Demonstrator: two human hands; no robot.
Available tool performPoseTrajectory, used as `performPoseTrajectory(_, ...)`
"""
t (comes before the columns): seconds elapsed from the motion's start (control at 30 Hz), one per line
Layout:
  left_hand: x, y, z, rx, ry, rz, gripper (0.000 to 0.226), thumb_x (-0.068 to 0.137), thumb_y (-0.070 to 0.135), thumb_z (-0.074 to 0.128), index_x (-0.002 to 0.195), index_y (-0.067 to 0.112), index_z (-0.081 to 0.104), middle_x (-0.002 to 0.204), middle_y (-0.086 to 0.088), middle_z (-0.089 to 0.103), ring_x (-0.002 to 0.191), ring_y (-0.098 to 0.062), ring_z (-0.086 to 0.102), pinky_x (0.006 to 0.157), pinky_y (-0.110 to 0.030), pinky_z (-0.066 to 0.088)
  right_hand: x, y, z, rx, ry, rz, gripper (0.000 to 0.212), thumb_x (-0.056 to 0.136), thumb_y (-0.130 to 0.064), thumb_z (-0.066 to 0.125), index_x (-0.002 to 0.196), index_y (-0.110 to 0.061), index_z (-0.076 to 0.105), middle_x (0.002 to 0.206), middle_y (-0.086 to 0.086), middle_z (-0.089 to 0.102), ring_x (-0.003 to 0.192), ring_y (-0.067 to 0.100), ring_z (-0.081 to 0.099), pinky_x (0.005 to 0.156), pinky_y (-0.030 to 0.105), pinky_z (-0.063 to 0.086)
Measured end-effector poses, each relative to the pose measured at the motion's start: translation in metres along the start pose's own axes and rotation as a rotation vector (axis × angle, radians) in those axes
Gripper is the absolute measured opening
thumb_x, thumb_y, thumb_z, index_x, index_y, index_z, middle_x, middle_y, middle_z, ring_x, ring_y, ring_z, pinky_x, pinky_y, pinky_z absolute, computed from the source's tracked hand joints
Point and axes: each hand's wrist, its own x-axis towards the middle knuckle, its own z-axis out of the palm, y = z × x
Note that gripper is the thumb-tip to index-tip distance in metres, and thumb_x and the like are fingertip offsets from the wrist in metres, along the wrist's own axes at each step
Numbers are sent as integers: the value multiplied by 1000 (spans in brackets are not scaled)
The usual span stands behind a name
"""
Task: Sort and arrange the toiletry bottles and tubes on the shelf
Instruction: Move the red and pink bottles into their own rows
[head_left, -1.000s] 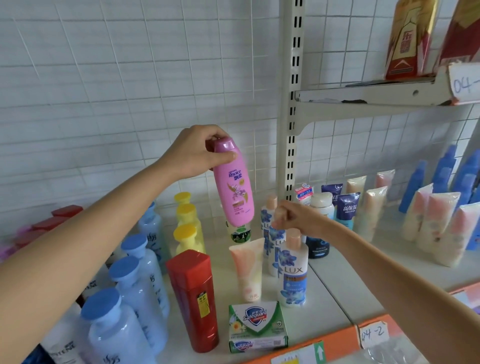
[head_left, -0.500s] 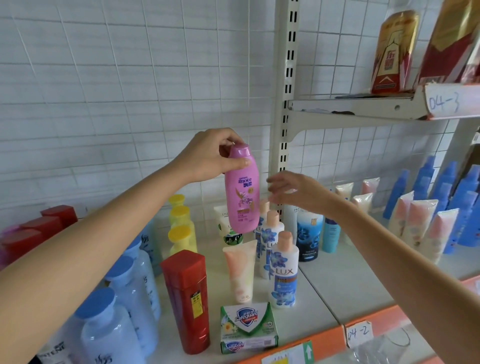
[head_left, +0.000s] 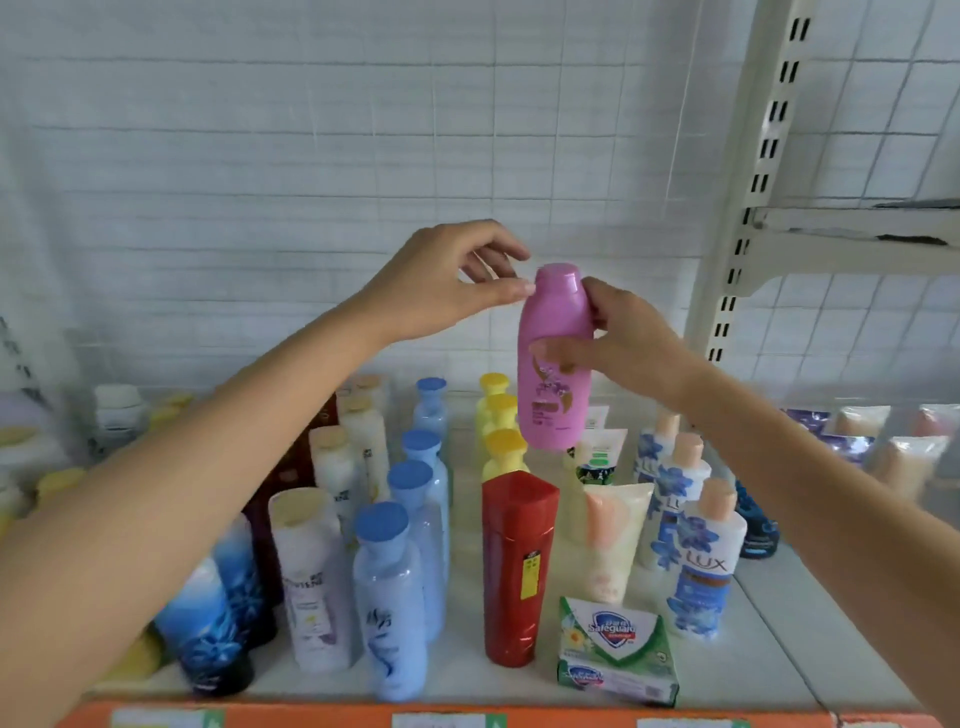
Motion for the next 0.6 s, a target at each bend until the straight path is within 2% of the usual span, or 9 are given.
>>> performPoseTrajectory(0.13, -41, -40, -51, 172, -23, -134, 18, 80, 24, 70, 97, 18, 66, 94, 2, 69, 78, 4, 61, 70, -7, 45, 17, -27, 26, 117, -15, -38, 47, 73, -26, 76, 111, -10, 55, 104, 11, 65, 96, 28, 61, 87, 45, 51)
performPoseTrajectory(0.27, -80, -79, -95, 304, -57, -267, 9, 81, 19, 70, 89, 21, 66, 89, 6, 68, 72, 16, 57, 66, 0, 43, 33, -57, 57, 192, -59, -84, 47, 73, -25, 77, 113, -15, 55, 104, 7, 65, 97, 24, 61, 86, 38, 52)
performPoseTrajectory(0.37, -108, -102, -124, 359, -59, -354, 9, 81, 18, 69, 90, 21, 67, 89, 7, 67, 74, 10, 59, 65, 0, 42, 43, -76, 82, 242, -85, -103, 46, 71, -25, 78, 111, -16, 55, 103, 6, 65, 97, 24, 61, 86, 37, 51)
performPoseTrajectory(0.5, -142, -125, -153, 387, -73, -432, 12, 83, 14, 67, 95, 15, 68, 92, 2, 69, 82, -3, 62, 67, 1, 42, 52, -101, 113, 352, -103, -126, 50, 70, -21, 79, 112, -15, 53, 105, 11, 64, 98, 28, 60, 87, 41, 53)
performPoseTrajectory(0.6, -165, -140, -171, 384, -77, -472, 13, 83, 17, 67, 96, 17, 67, 95, 2, 69, 83, -2, 62, 67, -2, 43, 58, -121, 137, 399, -118, -142, 48, 71, -19, 78, 107, -15, 47, 97, 11, 63, 90, 28, 62, 83, 43, 53)
